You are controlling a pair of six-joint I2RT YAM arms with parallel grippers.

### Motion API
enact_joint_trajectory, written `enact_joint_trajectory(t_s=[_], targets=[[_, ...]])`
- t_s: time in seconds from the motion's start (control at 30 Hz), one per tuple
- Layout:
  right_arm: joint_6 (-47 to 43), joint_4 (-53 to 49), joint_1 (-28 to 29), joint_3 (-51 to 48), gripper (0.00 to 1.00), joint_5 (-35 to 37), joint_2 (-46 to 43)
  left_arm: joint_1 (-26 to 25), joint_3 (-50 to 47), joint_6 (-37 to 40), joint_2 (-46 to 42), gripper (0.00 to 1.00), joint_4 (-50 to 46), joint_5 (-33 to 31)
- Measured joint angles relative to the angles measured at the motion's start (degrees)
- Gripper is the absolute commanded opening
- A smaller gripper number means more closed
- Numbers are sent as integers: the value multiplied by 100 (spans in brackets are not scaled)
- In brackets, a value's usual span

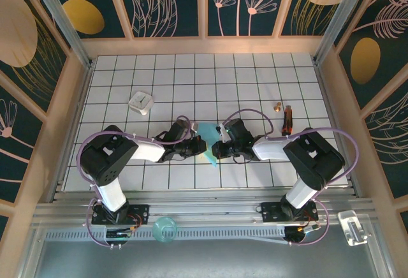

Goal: Fold a paper plane with a square sheet of paper (pick it up from the middle)
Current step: Third fold the triangle at the center of the table.

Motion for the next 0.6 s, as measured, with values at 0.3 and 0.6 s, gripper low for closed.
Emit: enact_joint_trajectory(t_s=[0.3, 0.6], targets=[[0, 0, 0, 0, 0, 0, 0, 2, -2, 85, -94, 0, -109, 2], [0, 0, 0, 2, 0, 0, 0, 35, 323, 280, -308, 0, -350, 0]])
